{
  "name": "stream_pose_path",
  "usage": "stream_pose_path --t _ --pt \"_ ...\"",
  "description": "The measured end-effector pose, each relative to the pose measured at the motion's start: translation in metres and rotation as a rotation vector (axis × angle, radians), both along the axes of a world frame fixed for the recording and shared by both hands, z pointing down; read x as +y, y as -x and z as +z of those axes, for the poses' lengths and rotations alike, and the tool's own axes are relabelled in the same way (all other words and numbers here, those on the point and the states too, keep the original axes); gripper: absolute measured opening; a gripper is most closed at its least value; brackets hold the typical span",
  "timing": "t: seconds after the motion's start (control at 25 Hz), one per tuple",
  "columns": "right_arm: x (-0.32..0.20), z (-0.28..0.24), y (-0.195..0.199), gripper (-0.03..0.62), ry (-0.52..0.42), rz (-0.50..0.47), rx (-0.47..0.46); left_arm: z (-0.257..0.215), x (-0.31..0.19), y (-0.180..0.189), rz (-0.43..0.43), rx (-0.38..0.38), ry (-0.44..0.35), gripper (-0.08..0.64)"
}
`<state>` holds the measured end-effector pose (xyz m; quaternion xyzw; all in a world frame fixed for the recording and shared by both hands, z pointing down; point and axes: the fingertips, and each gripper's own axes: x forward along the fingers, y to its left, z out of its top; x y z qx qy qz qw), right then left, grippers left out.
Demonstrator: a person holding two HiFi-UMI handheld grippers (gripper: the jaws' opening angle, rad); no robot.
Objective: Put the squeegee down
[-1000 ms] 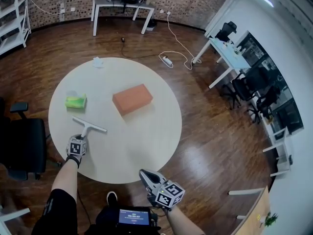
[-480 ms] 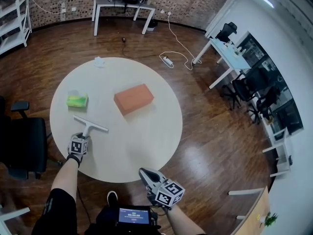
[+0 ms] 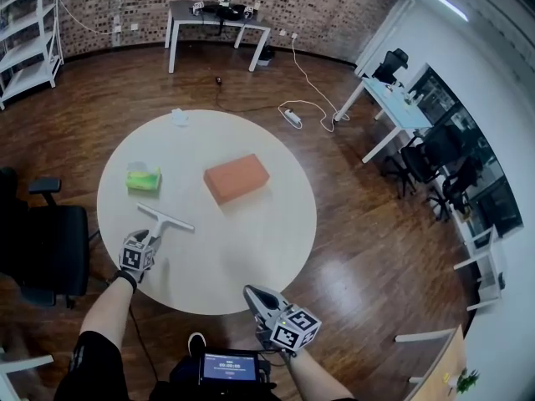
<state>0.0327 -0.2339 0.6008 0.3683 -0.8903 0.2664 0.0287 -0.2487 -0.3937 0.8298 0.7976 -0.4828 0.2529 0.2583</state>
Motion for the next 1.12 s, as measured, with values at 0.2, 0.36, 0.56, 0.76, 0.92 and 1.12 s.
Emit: stream_pose_path --t 0.2,0.36,0.56,0.76,0.92,1.12 --pt "-0.004 -0.009 0.003 0.035 -0.002 0.015 -0.015 -0.026 0.025 -0.003 -0.009 0.039 -0.032 0.218" --pt "-0.003 -0.01 0.005 0.029 0.0 0.014 -0.001 -0.042 0.054 -0.008 0.025 0.02 -0.059 0.218" --pt "0.004 -0.012 0.005 0.021 -0.001 0.001 0.014 -0.066 0.093 -0.008 0.008 0.04 -0.083 0.218" --pt "0.006 -0.017 0.008 0.018 -0.013 -0.024 -0.006 -0.085 0.132 0.0 -0.044 0.052 -0.1 0.218" --pt "0.003 -0.028 0.014 0.017 -0.042 -0.061 -0.017 -0.108 0.162 -0.002 -0.076 0.07 -0.122 0.218" --pt "0.001 -0.044 0.013 0.017 -0.072 -0.095 -0.043 -0.138 0.201 -0.02 -0.103 0.08 -0.172 0.218"
